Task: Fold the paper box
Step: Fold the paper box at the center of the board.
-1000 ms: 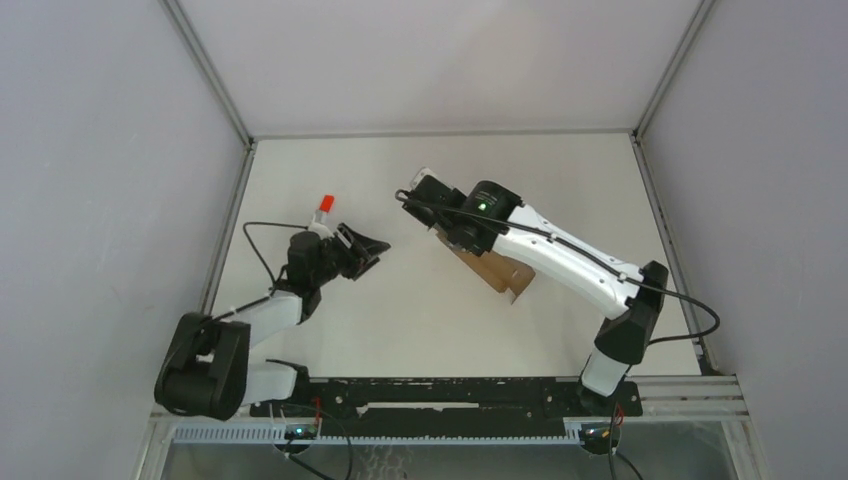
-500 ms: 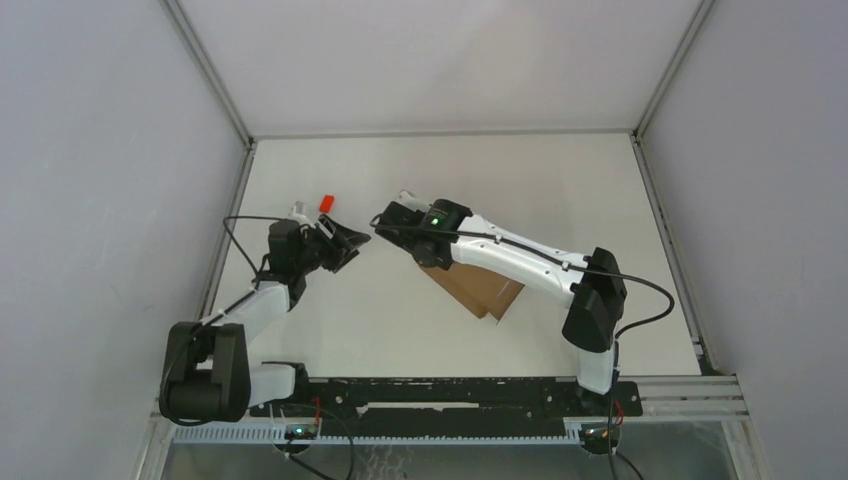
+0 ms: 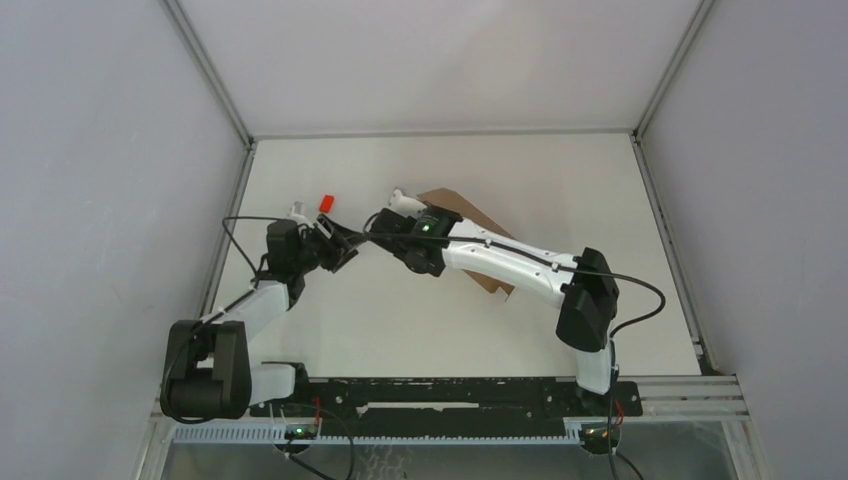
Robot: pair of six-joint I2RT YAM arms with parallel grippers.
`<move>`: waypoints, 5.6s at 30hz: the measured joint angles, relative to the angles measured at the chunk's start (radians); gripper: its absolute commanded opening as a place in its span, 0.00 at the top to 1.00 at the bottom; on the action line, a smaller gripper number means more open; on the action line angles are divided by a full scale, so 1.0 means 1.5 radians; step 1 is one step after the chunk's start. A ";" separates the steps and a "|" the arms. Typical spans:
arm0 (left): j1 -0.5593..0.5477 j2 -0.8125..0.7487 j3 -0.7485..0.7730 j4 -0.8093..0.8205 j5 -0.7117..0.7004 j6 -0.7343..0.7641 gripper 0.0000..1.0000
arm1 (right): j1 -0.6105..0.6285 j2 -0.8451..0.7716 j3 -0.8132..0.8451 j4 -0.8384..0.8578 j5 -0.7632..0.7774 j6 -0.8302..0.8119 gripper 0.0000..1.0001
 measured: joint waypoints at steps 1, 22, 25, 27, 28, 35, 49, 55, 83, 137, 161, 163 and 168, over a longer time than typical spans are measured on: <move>0.001 0.000 0.000 0.000 0.002 0.000 0.34 | 0.002 0.007 0.000 0.004 0.003 -0.001 1.00; 0.016 0.002 -0.003 0.026 0.021 0.000 0.34 | 0.051 0.101 -0.004 0.026 0.149 0.032 1.00; 0.016 0.002 -0.003 0.031 0.025 -0.001 0.34 | 0.050 0.095 -0.006 0.033 0.172 0.031 1.00; 0.016 0.002 -0.003 0.034 0.028 -0.001 0.34 | 0.048 0.092 -0.006 0.038 0.185 0.031 1.00; 0.016 0.002 -0.003 0.035 0.030 -0.001 0.34 | 0.048 0.092 -0.006 0.039 0.188 0.031 1.00; 0.016 0.002 -0.008 0.040 0.032 -0.001 0.34 | 0.049 0.092 -0.015 0.052 0.198 0.021 1.00; 0.016 0.020 -0.014 0.057 0.035 -0.001 0.34 | 0.064 0.124 -0.019 0.081 0.214 0.003 1.00; 0.021 0.027 -0.014 0.068 0.039 -0.001 0.34 | 0.066 0.137 -0.043 0.099 0.207 -0.002 1.00; 0.041 0.082 -0.024 0.128 0.061 -0.025 0.34 | 0.102 0.194 -0.068 0.023 0.302 0.110 1.00; -0.027 0.262 0.064 0.278 0.100 -0.047 0.30 | 0.206 0.222 -0.020 -0.197 0.307 0.329 1.00; -0.027 0.262 0.064 0.276 0.106 -0.036 0.26 | 0.200 0.260 -0.021 -0.236 0.313 0.388 1.00; -0.028 0.263 0.064 0.285 0.112 -0.036 0.26 | 0.196 0.246 -0.025 -0.236 0.310 0.389 1.00; -0.042 0.285 0.080 0.310 0.124 -0.036 0.25 | 0.195 0.207 -0.028 -0.238 0.315 0.388 1.00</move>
